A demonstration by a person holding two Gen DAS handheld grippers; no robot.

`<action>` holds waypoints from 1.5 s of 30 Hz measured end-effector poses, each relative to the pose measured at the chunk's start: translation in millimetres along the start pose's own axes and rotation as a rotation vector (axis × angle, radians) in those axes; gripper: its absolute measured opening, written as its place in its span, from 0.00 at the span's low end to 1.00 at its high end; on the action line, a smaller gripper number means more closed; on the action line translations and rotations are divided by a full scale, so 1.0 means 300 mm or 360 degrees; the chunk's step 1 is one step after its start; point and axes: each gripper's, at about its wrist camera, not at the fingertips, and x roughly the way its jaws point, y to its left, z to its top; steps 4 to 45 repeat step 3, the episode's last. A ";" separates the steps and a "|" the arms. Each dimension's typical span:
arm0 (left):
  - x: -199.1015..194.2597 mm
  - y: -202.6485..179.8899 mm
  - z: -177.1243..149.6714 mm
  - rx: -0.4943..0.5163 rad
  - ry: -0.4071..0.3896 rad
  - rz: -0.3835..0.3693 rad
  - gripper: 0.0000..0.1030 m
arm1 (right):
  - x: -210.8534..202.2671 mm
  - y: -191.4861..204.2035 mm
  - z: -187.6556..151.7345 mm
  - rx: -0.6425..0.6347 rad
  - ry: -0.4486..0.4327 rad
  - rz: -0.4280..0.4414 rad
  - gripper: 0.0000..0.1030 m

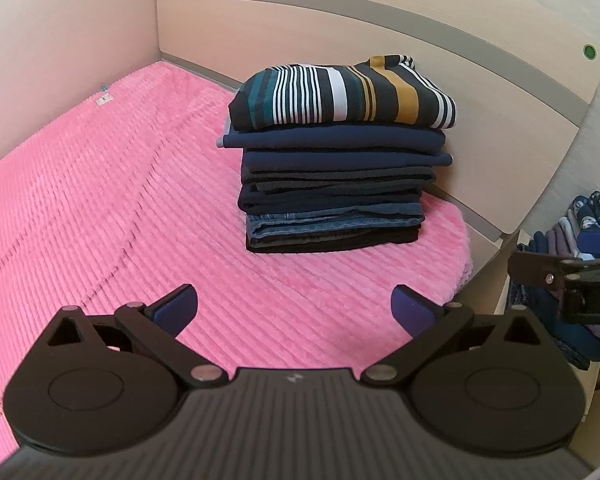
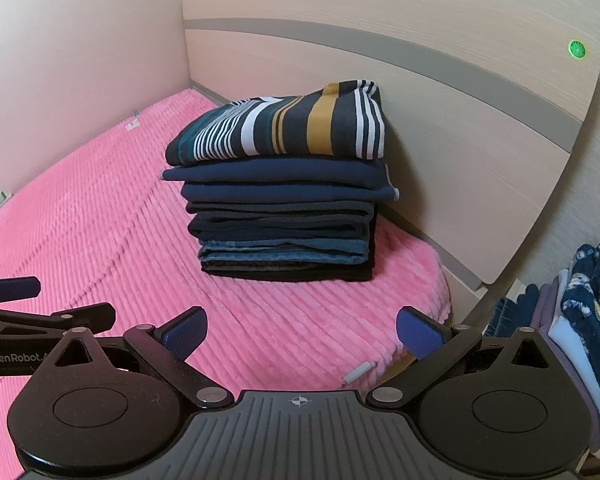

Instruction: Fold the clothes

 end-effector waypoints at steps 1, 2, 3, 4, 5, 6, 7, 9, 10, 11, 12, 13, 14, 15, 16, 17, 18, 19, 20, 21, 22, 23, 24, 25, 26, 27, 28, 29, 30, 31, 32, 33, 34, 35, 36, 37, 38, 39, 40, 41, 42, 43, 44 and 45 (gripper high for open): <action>0.000 -0.001 0.001 0.0002 -0.0003 0.0002 0.99 | 0.000 0.001 0.001 -0.0002 0.0000 0.0002 1.00; 0.000 -0.002 0.001 0.0004 -0.0006 0.0003 0.99 | 0.000 0.001 0.002 -0.0004 0.0001 0.0003 1.00; -0.001 -0.003 0.002 0.0008 -0.0010 0.0006 0.99 | 0.001 0.002 0.002 -0.0006 0.0001 0.0005 1.00; -0.001 -0.003 0.002 0.0008 -0.0010 0.0006 0.99 | 0.001 0.002 0.002 -0.0006 0.0001 0.0005 1.00; -0.001 -0.003 0.002 0.0008 -0.0010 0.0006 0.99 | 0.001 0.002 0.002 -0.0006 0.0001 0.0005 1.00; -0.001 -0.003 0.002 0.0008 -0.0010 0.0006 0.99 | 0.001 0.002 0.002 -0.0006 0.0001 0.0005 1.00; -0.001 -0.003 0.002 0.0008 -0.0010 0.0006 0.99 | 0.001 0.002 0.002 -0.0006 0.0001 0.0005 1.00; -0.001 -0.003 0.002 0.0008 -0.0010 0.0006 0.99 | 0.001 0.002 0.002 -0.0006 0.0001 0.0005 1.00; -0.001 -0.003 0.002 0.0008 -0.0010 0.0006 0.99 | 0.001 0.002 0.002 -0.0006 0.0001 0.0005 1.00; -0.001 -0.003 0.002 0.0008 -0.0010 0.0006 0.99 | 0.001 0.002 0.002 -0.0006 0.0001 0.0005 1.00; -0.001 -0.003 0.002 0.0008 -0.0010 0.0006 0.99 | 0.001 0.002 0.002 -0.0006 0.0001 0.0005 1.00; -0.001 -0.003 0.002 0.0008 -0.0010 0.0006 0.99 | 0.001 0.002 0.002 -0.0006 0.0001 0.0005 1.00; -0.001 -0.003 0.002 0.0008 -0.0010 0.0006 0.99 | 0.001 0.002 0.002 -0.0006 0.0001 0.0005 1.00; -0.001 -0.003 0.002 0.0008 -0.0010 0.0006 0.99 | 0.001 0.002 0.002 -0.0006 0.0001 0.0005 1.00; -0.001 -0.003 0.002 0.0008 -0.0010 0.0006 0.99 | 0.001 0.002 0.002 -0.0006 0.0001 0.0005 1.00; -0.001 -0.003 0.002 0.0008 -0.0010 0.0006 0.99 | 0.001 0.002 0.002 -0.0006 0.0001 0.0005 1.00; -0.001 -0.003 0.002 0.0008 -0.0010 0.0006 0.99 | 0.001 0.002 0.002 -0.0006 0.0001 0.0005 1.00; -0.001 -0.003 0.002 0.0008 -0.0010 0.0006 0.99 | 0.001 0.002 0.002 -0.0006 0.0001 0.0005 1.00; -0.001 -0.003 0.002 0.0008 -0.0010 0.0006 0.99 | 0.001 0.002 0.002 -0.0006 0.0001 0.0005 1.00; -0.001 -0.003 0.002 0.0008 -0.0010 0.0006 0.99 | 0.001 0.002 0.002 -0.0006 0.0001 0.0005 1.00; -0.001 -0.003 0.002 0.0008 -0.0010 0.0006 0.99 | 0.001 0.002 0.002 -0.0006 0.0001 0.0005 1.00; -0.001 -0.003 0.002 0.0008 -0.0010 0.0006 0.99 | 0.001 0.002 0.002 -0.0006 0.0001 0.0005 1.00; -0.001 -0.003 0.002 0.0008 -0.0010 0.0006 0.99 | 0.001 0.002 0.002 -0.0006 0.0001 0.0005 1.00; -0.001 -0.003 0.002 0.0008 -0.0010 0.0006 0.99 | 0.001 0.002 0.002 -0.0006 0.0001 0.0005 1.00; -0.001 -0.003 0.002 0.0008 -0.0010 0.0006 0.99 | 0.001 0.002 0.002 -0.0006 0.0001 0.0005 1.00; -0.001 -0.003 0.002 0.0008 -0.0010 0.0006 0.99 | 0.001 0.002 0.002 -0.0006 0.0001 0.0005 1.00; -0.001 -0.003 0.002 0.0008 -0.0010 0.0006 0.99 | 0.001 0.002 0.002 -0.0006 0.0001 0.0005 1.00; -0.001 -0.003 0.002 0.0008 -0.0010 0.0006 0.99 | 0.001 0.002 0.002 -0.0006 0.0001 0.0005 1.00; -0.001 -0.003 0.002 0.0008 -0.0010 0.0006 0.99 | 0.001 0.002 0.002 -0.0006 0.0001 0.0005 1.00; -0.001 -0.003 0.002 0.0008 -0.0010 0.0006 0.99 | 0.001 0.002 0.002 -0.0006 0.0001 0.0005 1.00; -0.001 -0.003 0.002 0.0008 -0.0010 0.0006 0.99 | 0.001 0.002 0.002 -0.0006 0.0001 0.0005 1.00; -0.001 -0.003 0.002 0.0008 -0.0010 0.0006 0.99 | 0.001 0.002 0.002 -0.0006 0.0001 0.0005 1.00; -0.001 -0.003 0.002 0.0008 -0.0010 0.0006 0.99 | 0.001 0.002 0.002 -0.0006 0.0001 0.0005 1.00; -0.001 -0.003 0.002 0.0008 -0.0010 0.0006 0.99 | 0.001 0.002 0.002 -0.0006 0.0001 0.0005 1.00; -0.001 -0.003 0.002 0.0008 -0.0010 0.0006 0.99 | 0.001 0.002 0.002 -0.0006 0.0001 0.0005 1.00; -0.001 -0.003 0.002 0.0008 -0.0010 0.0006 0.99 | 0.001 0.002 0.002 -0.0006 0.0001 0.0005 1.00; -0.001 -0.003 0.002 0.0008 -0.0010 0.0006 0.99 | 0.001 0.002 0.002 -0.0006 0.0001 0.0005 1.00; -0.001 -0.003 0.002 0.0008 -0.0010 0.0006 0.99 | 0.001 0.002 0.002 -0.0006 0.0001 0.0005 1.00; -0.001 -0.003 0.002 0.0008 -0.0010 0.0006 0.99 | 0.001 0.002 0.002 -0.0006 0.0001 0.0005 1.00; -0.001 -0.003 0.002 0.0008 -0.0010 0.0006 0.99 | 0.001 0.002 0.002 -0.0006 0.0001 0.0005 1.00; -0.001 -0.003 0.002 0.0008 -0.0010 0.0006 0.99 | 0.001 0.002 0.002 -0.0006 0.0001 0.0005 1.00; -0.001 -0.003 0.002 0.0008 -0.0010 0.0006 0.99 | 0.001 0.002 0.002 -0.0006 0.0001 0.0005 1.00; -0.001 -0.003 0.002 0.0008 -0.0010 0.0006 0.99 | 0.001 0.002 0.002 -0.0006 0.0001 0.0005 1.00; -0.001 -0.003 0.002 0.0008 -0.0010 0.0006 0.99 | 0.001 0.002 0.002 -0.0006 0.0001 0.0005 1.00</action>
